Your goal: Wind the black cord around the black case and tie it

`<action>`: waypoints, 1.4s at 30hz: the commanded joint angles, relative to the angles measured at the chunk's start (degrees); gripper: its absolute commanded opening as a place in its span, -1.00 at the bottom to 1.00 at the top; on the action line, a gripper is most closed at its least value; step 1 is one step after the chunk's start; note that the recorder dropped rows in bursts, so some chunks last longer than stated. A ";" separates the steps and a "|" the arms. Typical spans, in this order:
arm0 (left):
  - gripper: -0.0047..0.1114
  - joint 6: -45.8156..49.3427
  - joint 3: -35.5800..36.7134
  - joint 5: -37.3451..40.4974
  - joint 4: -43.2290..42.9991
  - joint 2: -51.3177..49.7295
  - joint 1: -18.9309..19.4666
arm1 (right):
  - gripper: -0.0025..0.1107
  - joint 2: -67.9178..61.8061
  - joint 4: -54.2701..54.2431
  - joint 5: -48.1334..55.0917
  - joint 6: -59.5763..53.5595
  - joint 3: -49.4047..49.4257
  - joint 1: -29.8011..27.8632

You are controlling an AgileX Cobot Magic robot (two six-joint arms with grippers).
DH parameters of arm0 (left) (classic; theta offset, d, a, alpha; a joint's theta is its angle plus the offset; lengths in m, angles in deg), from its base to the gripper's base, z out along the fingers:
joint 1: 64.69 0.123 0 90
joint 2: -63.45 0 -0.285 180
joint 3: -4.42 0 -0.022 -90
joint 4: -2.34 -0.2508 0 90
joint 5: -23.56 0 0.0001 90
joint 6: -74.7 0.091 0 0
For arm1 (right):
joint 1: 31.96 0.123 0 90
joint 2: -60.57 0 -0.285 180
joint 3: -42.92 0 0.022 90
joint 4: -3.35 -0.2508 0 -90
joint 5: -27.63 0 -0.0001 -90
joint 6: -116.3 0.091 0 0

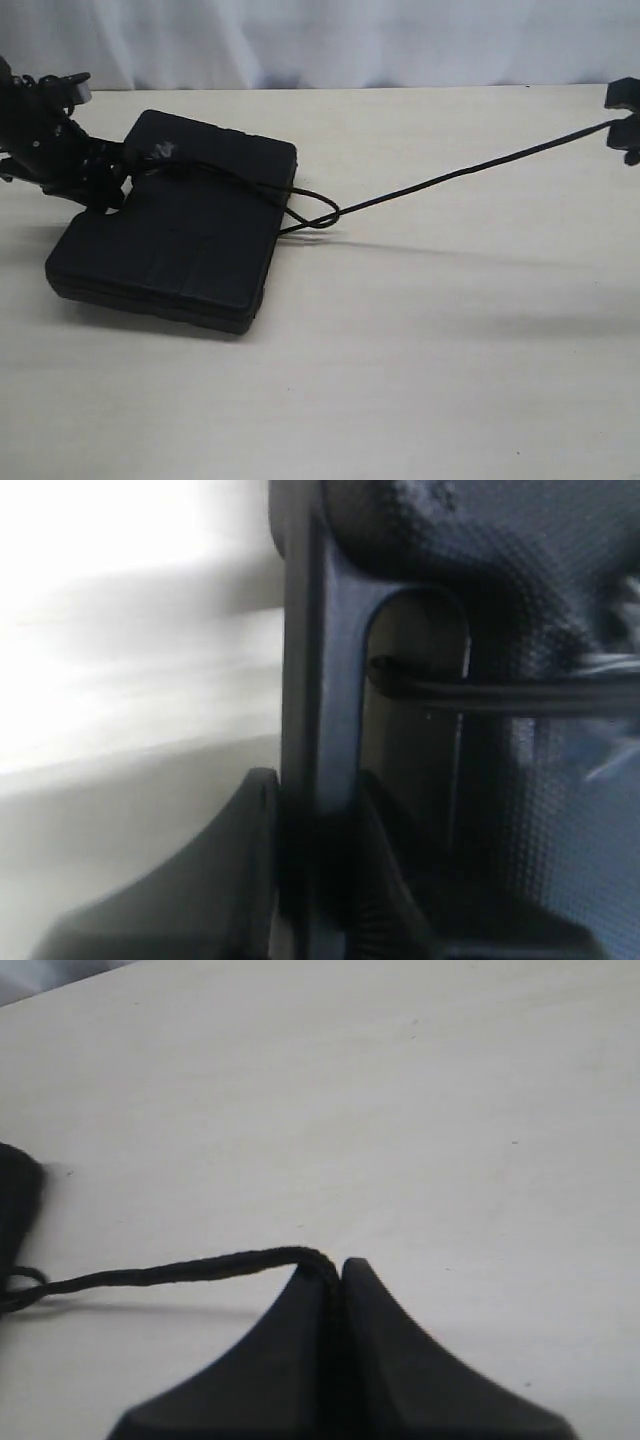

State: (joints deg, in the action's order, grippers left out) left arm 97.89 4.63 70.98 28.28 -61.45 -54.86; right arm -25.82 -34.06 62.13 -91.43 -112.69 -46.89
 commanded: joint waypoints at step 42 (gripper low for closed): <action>-0.92 2.30 4.48 -5.64 2.22 1.31 5.81 | -0.05 -46.02 40.13 3.60 -16.05 -40.41 41.74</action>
State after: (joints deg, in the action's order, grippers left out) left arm 100.38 9.26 64.93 29.16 -61.45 -49.38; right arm -69.31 3.95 63.78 -106.52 -150.21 -6.10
